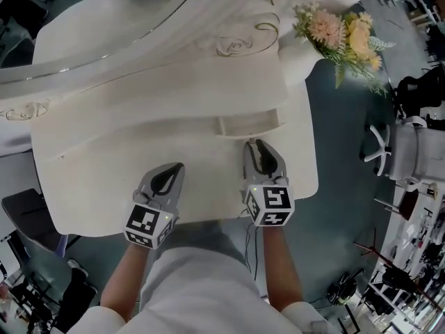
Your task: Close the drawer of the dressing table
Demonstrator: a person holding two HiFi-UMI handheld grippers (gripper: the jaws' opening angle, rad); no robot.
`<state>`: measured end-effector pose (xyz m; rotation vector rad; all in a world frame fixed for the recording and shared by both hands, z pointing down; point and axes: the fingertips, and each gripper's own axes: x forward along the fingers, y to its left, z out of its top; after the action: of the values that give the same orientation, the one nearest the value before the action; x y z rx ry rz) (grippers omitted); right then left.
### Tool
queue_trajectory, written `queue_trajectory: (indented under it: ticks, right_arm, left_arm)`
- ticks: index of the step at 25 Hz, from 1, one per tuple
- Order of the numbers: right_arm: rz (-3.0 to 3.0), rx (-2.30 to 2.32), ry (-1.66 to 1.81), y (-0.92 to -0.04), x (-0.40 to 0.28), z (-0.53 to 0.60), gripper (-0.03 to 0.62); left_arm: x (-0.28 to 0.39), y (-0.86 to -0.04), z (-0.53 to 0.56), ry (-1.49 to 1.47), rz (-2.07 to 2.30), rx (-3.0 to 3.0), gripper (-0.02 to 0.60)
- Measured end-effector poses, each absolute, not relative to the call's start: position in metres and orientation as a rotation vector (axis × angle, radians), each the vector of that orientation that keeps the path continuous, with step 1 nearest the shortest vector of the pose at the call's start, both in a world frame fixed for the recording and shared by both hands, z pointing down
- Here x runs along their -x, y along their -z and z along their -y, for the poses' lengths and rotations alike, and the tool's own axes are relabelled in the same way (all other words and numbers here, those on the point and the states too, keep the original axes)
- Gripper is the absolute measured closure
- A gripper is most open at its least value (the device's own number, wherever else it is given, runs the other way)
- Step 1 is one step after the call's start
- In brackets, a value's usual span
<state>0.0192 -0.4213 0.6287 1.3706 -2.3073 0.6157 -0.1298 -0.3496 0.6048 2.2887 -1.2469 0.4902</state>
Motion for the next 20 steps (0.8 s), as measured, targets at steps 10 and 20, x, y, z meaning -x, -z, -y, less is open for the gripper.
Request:
queue_trajectory:
  ticks: [10, 20]
  right_arm:
    - [2.275, -1.387, -0.601, -0.635, -0.016, 0.434, 0.503]
    - [2.307, -1.353, -0.598, -0.636, -0.01, 0.454, 0.503]
  left_arm:
    - [0.136, -0.61, 0.36, -0.492, 1.248, -2.271, 0.583]
    - [0.132, -0.614, 0.368, -0.493, 1.224, -2.271, 0.583]
